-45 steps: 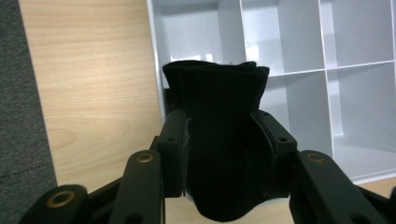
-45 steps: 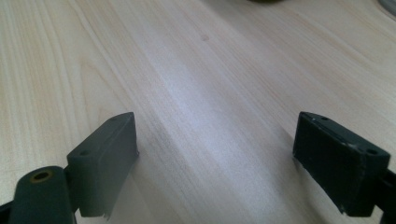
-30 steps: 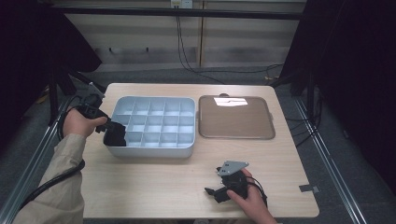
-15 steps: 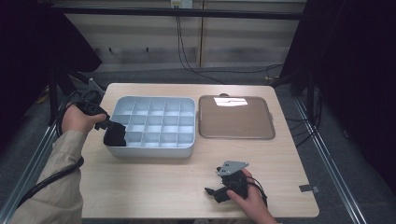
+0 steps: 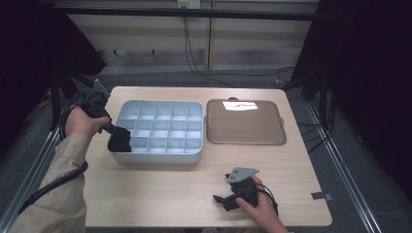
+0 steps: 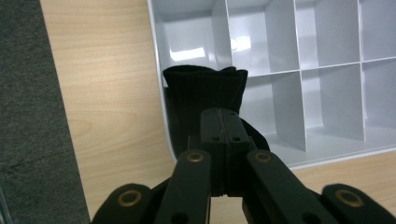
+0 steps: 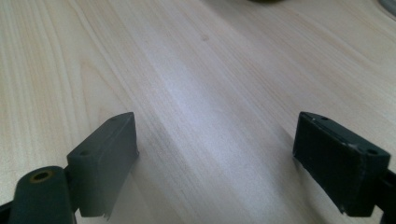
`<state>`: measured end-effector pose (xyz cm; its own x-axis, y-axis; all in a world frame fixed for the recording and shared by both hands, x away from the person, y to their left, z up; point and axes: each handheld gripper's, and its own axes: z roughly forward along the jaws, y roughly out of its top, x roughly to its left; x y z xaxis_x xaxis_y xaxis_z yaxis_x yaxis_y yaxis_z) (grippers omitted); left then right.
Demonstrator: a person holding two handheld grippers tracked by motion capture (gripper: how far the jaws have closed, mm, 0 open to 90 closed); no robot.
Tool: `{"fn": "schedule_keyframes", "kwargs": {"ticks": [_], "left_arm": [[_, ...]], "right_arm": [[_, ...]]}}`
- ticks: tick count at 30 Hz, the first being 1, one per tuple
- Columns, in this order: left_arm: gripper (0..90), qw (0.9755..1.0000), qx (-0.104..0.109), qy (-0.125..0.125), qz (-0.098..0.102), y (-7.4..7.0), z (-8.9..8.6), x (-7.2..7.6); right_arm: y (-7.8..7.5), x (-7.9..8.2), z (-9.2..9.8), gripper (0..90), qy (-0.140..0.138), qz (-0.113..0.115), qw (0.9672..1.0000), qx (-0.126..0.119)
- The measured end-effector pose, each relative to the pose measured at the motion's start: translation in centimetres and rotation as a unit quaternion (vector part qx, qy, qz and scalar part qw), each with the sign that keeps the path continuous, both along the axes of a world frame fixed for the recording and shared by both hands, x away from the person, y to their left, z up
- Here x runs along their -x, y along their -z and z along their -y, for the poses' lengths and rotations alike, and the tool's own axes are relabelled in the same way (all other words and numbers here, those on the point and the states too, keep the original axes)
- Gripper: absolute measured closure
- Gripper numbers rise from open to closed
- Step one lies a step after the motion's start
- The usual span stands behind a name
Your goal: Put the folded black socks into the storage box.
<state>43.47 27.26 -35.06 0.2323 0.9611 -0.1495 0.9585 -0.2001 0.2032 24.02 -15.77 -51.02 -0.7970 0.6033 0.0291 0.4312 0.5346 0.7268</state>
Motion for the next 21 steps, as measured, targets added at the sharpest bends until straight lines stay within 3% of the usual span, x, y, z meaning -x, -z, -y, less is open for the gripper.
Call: {"fn": "schedule_keyframes", "kwargs": {"ticks": [21], "left_arm": [[90.0, 1.0, 0.0, -0.002, -0.001, 0.33, -0.13, -0.1]], "right_arm": [[0.0, 0.0, 0.0, 13.3, 0.0, 0.0, 1.0, 0.0]]}}
